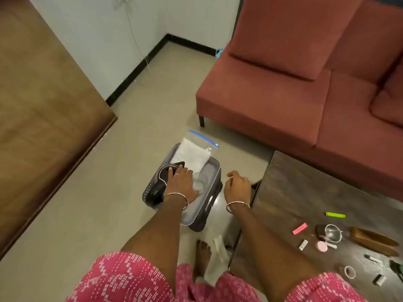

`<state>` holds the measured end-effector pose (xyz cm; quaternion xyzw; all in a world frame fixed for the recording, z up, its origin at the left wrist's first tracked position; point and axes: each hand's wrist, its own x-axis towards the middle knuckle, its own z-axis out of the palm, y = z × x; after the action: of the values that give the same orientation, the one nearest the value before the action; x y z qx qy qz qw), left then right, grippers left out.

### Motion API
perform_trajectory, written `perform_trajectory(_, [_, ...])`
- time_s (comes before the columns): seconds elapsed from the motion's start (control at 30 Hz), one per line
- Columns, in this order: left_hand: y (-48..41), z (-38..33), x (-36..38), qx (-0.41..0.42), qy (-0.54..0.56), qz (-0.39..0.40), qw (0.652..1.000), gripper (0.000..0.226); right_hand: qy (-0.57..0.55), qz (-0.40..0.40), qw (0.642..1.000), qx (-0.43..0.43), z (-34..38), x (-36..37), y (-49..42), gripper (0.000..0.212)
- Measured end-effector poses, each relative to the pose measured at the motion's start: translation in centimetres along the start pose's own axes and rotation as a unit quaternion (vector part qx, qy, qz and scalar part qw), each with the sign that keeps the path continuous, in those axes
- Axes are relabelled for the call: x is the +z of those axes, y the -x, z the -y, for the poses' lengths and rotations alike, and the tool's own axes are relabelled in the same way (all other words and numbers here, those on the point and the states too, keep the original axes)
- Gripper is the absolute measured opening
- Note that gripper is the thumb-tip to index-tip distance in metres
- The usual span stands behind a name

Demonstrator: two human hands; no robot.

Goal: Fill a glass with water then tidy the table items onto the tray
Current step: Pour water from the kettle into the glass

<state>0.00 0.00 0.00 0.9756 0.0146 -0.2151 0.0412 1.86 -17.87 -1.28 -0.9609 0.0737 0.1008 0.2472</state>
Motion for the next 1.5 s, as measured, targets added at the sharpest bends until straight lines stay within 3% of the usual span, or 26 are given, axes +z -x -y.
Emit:
perform_trajectory(0.17, [-4.7, -1.2, 3.5, 0.048, -0.002, 0.042, 0.998, 0.075, -0.05, -0.02, 0.997, 0.056, -1.8, 3.5, -1.7, 0.024])
perform_trajectory(0.37, [-9.4, -2.2, 7.4, 0.048, 0.017, 0.133, 0.99, 0.096, -0.092, -0.059, 0.991, 0.081, -3.5, 6.1, -4.4, 0.022])
perform_trajectory(0.47, [-11.2, -2.7, 9.0, 0.044, -0.024, 0.136, 0.989, 0.084, -0.123, -0.083, 0.983, 0.109, -3.8, 7.0, -5.7, 0.022])
perform_trajectory(0.6, [-12.8, -3.4, 10.6, 0.008, -0.015, 0.076, 0.997, 0.045, -0.213, -0.096, 0.964, 0.13, -3.8, 7.9, -6.6, 0.021])
perform_trajectory(0.77, [-13.2, -3.6, 10.4, 0.008, -0.035, 0.041, 0.998, 0.058, -0.254, -0.128, 0.945, 0.159, -3.9, 8.6, -6.7, 0.022])
perform_trajectory(0.83, [-13.2, -3.7, 10.5, -0.005, -0.051, 0.063, 0.997, 0.047, -0.269, -0.131, 0.939, 0.171, -3.9, 8.6, -6.5, 0.022])
perform_trajectory(0.9, [-12.9, -3.6, 10.0, -0.01, -0.064, 0.055, 0.996, 0.021, -0.281, -0.129, 0.935, 0.176, -3.9, 8.4, -6.2, 0.022])
perform_trajectory(0.93, [-12.7, -3.7, 9.6, -0.018, -0.047, 0.049, 0.997, 0.021, -0.284, -0.128, 0.934, 0.177, -3.9, 8.2, -6.0, 0.022])
perform_trajectory(1.03, [-11.2, -3.7, 8.2, -0.033, -0.028, 0.038, 0.998, 0.034, -0.289, -0.128, 0.933, 0.173, -3.6, 7.1, -5.3, 0.02])
perform_trajectory(1.2, [-7.8, -3.4, 5.2, -0.024, 0.069, -0.018, 0.997, 0.079, -0.306, -0.129, 0.931, 0.15, -2.1, 4.8, -3.9, 0.02])
perform_trajectory(1.5, [1.7, -1.7, -1.5, -0.048, 0.287, -0.153, 0.945, 0.088, -0.347, -0.103, 0.929, 0.082, 1.2, 1.5, 0.4, 0.021])
